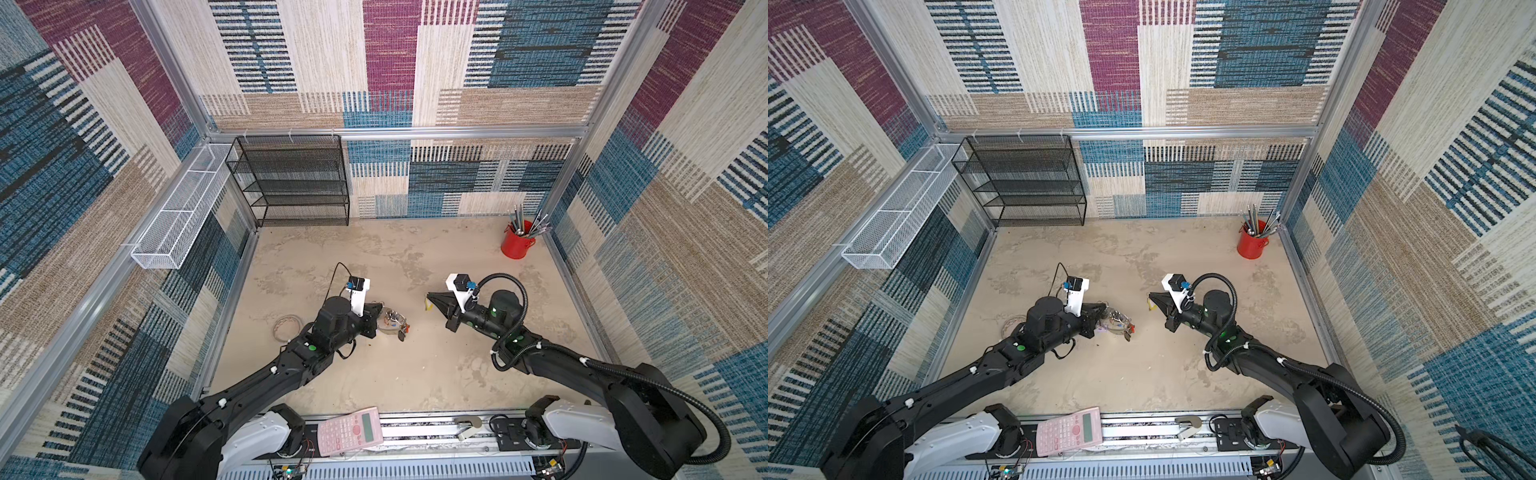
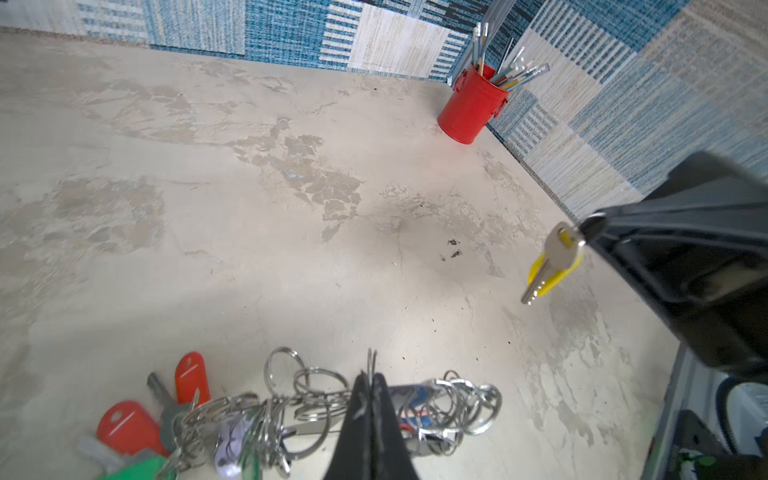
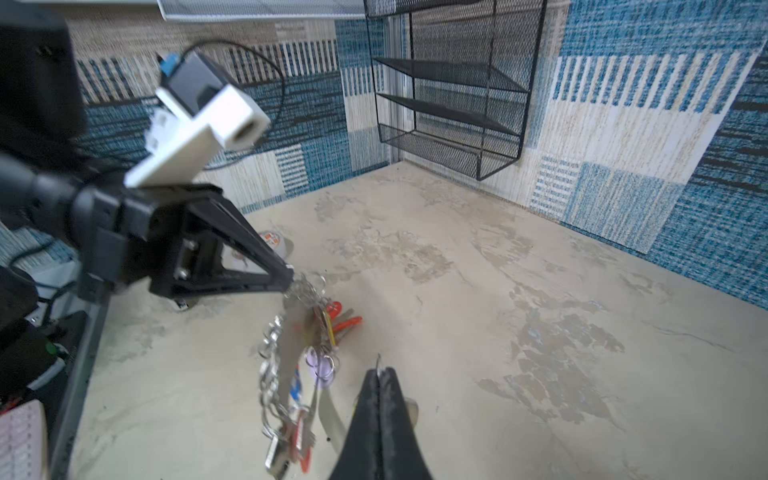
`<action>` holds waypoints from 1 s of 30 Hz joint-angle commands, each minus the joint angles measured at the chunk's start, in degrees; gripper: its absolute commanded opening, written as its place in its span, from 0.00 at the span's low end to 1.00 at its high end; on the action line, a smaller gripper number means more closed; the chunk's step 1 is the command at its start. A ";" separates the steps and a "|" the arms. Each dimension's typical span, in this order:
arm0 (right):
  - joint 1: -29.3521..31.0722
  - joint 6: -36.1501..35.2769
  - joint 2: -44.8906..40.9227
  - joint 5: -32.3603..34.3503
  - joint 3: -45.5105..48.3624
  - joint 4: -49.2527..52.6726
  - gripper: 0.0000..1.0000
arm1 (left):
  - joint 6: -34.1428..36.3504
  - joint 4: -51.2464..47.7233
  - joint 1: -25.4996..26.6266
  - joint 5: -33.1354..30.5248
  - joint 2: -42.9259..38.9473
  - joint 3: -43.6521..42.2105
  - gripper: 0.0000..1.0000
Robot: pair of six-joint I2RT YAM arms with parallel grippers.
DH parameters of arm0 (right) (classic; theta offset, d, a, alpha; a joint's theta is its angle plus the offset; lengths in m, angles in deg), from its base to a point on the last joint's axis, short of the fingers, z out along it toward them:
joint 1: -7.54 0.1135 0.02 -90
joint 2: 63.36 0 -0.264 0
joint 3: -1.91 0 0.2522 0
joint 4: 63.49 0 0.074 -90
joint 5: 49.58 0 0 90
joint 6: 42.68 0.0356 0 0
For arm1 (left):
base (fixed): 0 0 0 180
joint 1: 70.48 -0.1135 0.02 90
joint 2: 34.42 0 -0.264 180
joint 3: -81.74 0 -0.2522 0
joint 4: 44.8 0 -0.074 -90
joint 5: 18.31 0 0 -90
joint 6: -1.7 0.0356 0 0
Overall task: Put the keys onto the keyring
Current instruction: 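Lift the yellow-tag key with the right gripper toward the plate's rings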
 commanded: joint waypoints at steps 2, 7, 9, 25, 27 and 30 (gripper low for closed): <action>0.20 6.32 -4.36 0.93 -1.84 8.86 0.00 | 6.79 15.92 1.86 1.53 5.51 0.34 0.00; 1.44 6.70 -4.42 -2.76 -2.86 14.59 0.00 | 11.64 26.42 3.23 4.65 11.29 -0.60 0.00; 2.16 5.84 -2.65 -2.58 -3.48 15.21 0.00 | 12.78 29.33 3.49 5.18 12.46 -1.01 0.00; 2.94 6.82 2.93 -8.90 -8.94 16.57 0.00 | 20.86 29.86 4.19 5.39 9.39 -3.85 0.00; 2.89 6.30 1.77 -6.20 -10.91 20.74 0.00 | 21.79 29.74 4.21 5.53 8.71 -4.37 0.00; 1.36 7.37 -0.85 -2.75 -11.80 22.31 0.00 | 22.62 29.09 4.18 6.68 8.14 -5.09 0.00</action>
